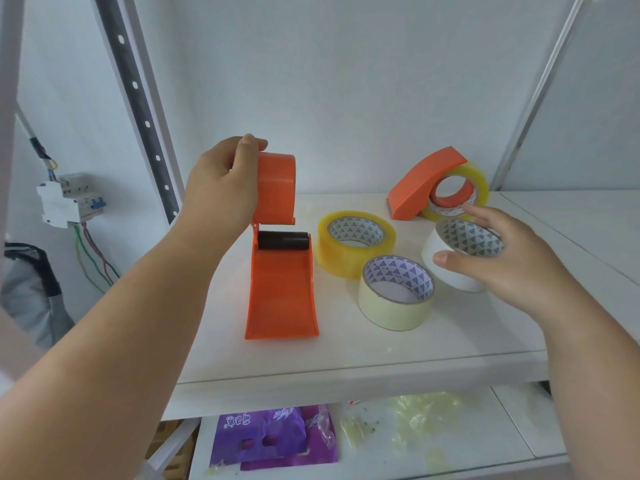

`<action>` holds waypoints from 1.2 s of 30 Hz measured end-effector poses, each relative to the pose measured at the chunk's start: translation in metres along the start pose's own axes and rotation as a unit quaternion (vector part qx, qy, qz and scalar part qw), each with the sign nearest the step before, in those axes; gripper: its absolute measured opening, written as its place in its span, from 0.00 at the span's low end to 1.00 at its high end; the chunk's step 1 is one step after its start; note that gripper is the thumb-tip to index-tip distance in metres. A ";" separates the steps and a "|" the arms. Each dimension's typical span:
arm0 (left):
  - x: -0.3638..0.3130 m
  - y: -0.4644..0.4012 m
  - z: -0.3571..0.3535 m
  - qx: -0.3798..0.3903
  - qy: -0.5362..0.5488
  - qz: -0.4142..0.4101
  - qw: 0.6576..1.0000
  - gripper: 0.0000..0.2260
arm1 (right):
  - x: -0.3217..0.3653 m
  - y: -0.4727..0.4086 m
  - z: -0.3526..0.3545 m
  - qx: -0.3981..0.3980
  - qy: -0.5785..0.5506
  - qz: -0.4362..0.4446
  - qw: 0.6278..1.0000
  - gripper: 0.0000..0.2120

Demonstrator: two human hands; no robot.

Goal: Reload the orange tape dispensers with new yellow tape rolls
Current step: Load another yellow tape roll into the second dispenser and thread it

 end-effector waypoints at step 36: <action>0.014 -0.008 0.007 -0.027 -0.015 0.028 0.999 0.16 | 0.027 0.010 -0.042 0.112 0.148 -0.082 0.979 0.40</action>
Point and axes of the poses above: each hand's wrist, its own y-axis away from the middle knuckle, its own z-axis out of the back of the hand, x = y × z, the point moved 4 cm from there along -y, towards the middle knuckle, and after that the axes turned 3 degrees about x, right-handed, at the moved point
